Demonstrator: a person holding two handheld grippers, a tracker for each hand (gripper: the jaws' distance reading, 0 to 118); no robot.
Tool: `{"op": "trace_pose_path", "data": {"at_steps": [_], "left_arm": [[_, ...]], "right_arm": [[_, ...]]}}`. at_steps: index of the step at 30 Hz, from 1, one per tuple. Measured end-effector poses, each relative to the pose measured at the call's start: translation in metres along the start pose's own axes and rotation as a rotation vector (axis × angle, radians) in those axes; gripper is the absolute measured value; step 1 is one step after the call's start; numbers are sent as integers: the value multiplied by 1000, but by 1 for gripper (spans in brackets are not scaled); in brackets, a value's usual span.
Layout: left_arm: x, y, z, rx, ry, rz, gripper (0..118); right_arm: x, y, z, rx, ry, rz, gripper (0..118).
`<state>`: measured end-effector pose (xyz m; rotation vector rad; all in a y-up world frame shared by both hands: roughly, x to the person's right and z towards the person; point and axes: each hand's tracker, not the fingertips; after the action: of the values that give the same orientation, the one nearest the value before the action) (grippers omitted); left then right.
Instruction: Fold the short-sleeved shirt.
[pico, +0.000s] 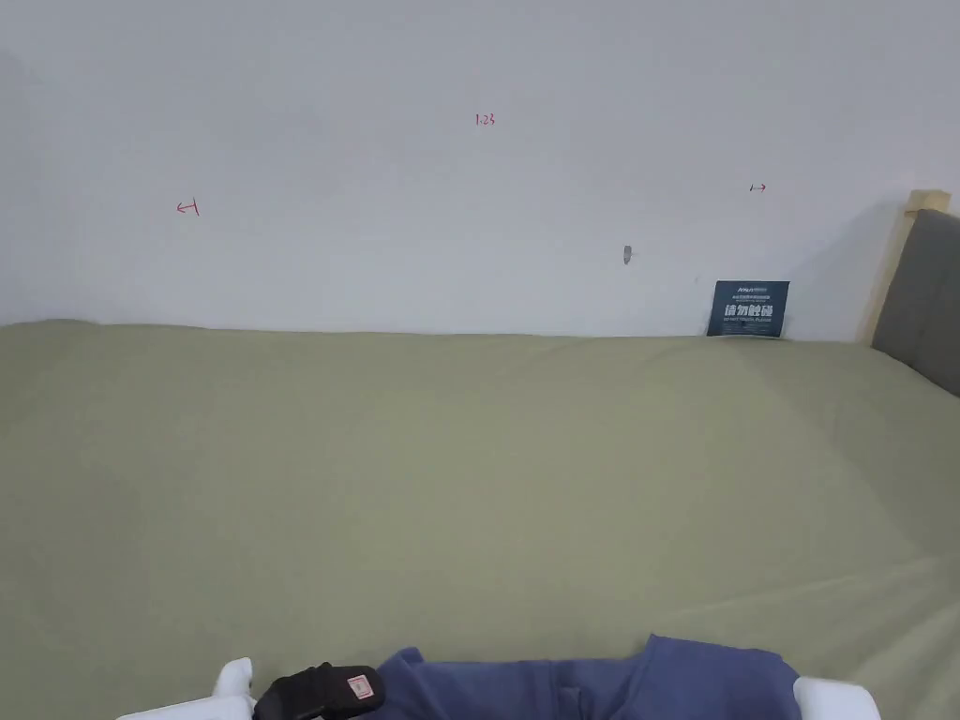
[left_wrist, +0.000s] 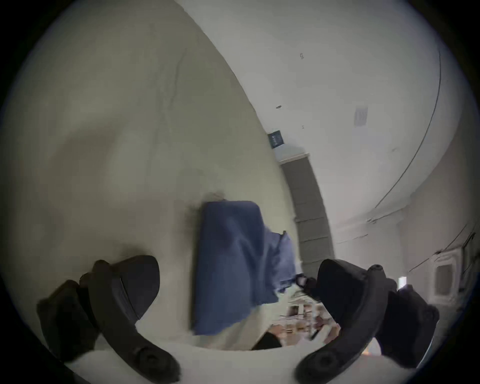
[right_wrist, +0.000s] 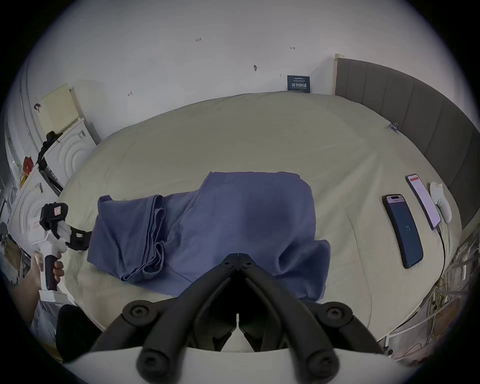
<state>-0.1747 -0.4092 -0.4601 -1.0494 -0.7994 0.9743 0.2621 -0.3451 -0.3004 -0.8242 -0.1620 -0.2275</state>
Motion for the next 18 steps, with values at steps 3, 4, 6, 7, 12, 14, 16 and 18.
{"op": "trace_pose_path", "data": {"at_steps": [3, 4, 6, 7, 12, 14, 16, 18], "left_arm": [[12, 4, -26, -44, 3, -57, 118], [11, 6, -29, -53, 11, -57, 118], [13, 9, -37, -48, 27, -29, 98], [15, 8, -38, -17, 62, -10, 57], [-19, 11, -36, 61, 89, 60, 9], [-20, 11, -29, 71, 119, 45, 9], [-19, 12, -17, 73, 130, 32, 9], [-18, 17, -2, 65, 115, 21, 9]], "right_arm": [[5, 0, -1, -3, 3, -17, 0], [6, 0, -1, -2, 1, -20, 0], [9, 0, 0, -3, -5, -21, 0], [10, -1, -1, -3, -9, -22, 0], [14, -2, 0, -13, -21, -36, 0], [14, -2, 0, -11, -19, -37, 0], [13, -2, 1, -9, -20, -36, 0], [12, -2, 1, -10, -20, -31, 0]]}}
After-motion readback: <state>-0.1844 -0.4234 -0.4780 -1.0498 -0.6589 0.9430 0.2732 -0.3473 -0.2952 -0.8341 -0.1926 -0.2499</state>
